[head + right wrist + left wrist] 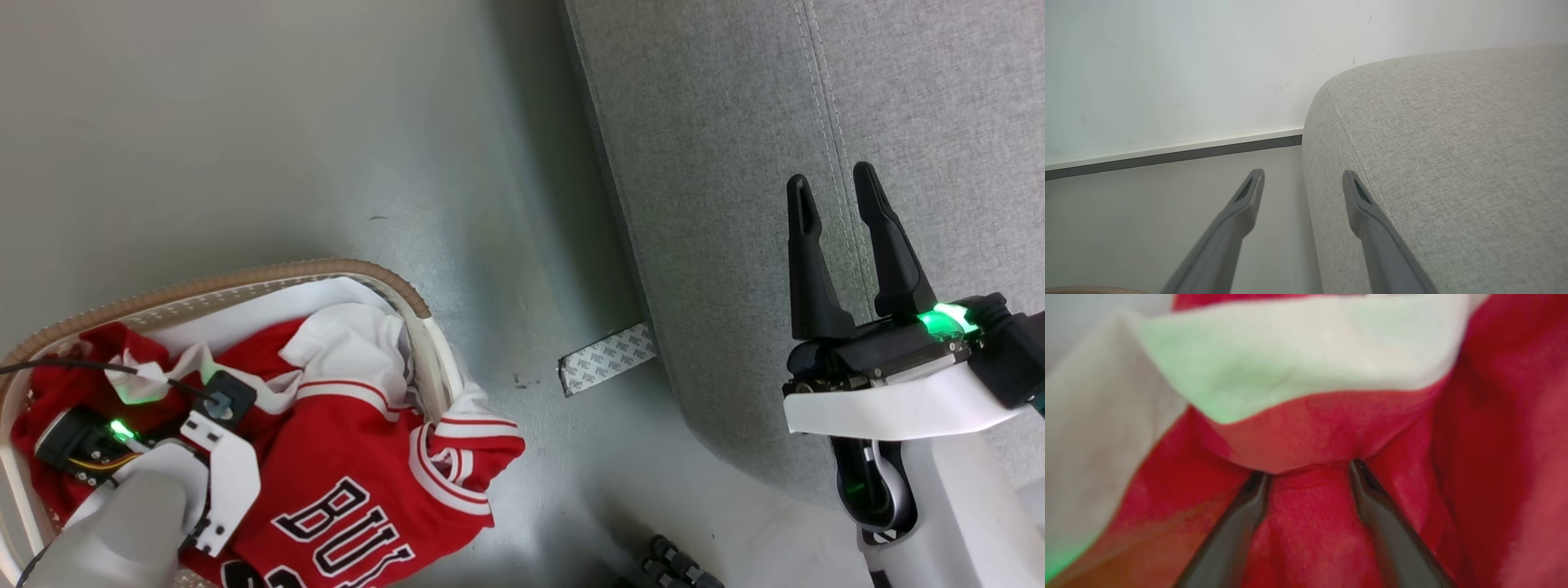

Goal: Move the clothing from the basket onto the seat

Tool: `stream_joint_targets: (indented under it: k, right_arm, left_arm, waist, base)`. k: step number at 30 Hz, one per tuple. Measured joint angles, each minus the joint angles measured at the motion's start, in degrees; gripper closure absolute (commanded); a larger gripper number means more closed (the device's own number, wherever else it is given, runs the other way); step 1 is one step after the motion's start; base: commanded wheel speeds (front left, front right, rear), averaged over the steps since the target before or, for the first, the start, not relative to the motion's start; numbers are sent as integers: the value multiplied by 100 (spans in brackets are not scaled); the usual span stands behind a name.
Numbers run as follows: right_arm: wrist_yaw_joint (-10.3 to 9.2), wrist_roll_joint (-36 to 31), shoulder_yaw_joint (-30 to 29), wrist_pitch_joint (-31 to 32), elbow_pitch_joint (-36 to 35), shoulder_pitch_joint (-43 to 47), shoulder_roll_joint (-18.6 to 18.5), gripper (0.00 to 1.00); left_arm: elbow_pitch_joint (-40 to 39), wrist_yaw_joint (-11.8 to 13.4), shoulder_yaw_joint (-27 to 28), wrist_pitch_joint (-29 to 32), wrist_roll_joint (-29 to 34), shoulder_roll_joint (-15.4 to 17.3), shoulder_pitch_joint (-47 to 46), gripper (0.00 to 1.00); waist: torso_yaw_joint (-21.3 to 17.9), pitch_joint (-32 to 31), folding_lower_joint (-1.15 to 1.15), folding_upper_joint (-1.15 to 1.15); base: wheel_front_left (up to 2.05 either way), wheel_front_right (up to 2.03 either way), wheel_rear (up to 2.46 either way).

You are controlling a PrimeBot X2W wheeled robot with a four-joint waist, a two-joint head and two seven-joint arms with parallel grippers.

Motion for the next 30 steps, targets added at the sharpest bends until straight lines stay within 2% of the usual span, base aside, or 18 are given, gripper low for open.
stream_joint_targets:
  k: [1,2,3,8,14,24,30]
  right_arm:
    - [0,4,0,0,5,-12,0,0]
    - [0,4,-2,0,13,-25,0,0]
    - [0,4,-4,1,32,-30,0,0]
    - [0,-45,-71,1,58,-42,3,0]
    - [0,-254,-133,1,110,-43,10,0]
    - [0,-711,-260,0,280,129,14,0]
    - [0,-925,-280,0,423,404,13,0]
  left_arm:
    - [3,0,-18,4,-35,-2,-1,56]
    - [13,-2,-36,-2,-76,-11,-1,81]
    - [27,-12,-53,-4,-105,-34,-1,100]
    - [71,-24,-97,-185,-212,-146,15,100]
    - [75,-24,-74,-491,-380,-463,70,100]
    - [18,24,91,-1236,-843,-1078,375,100]
    - [-179,25,224,-1417,-1095,-1274,657,100]
  waist:
    - [4,-4,0,0]
    - [10,-13,0,0]
    - [19,-28,0,0]
    - [99,-178,1,0]
    - [256,-561,1,0]
    - [723,-1581,0,0]
    - [1084,-2255,0,0]
  base:
    - [0,0,0]
    - [0,0,0]
    - [0,0,0]
    - [0,0,0]
    - [0,0,0]
    - [0,0,0]
    - [0,0,0]
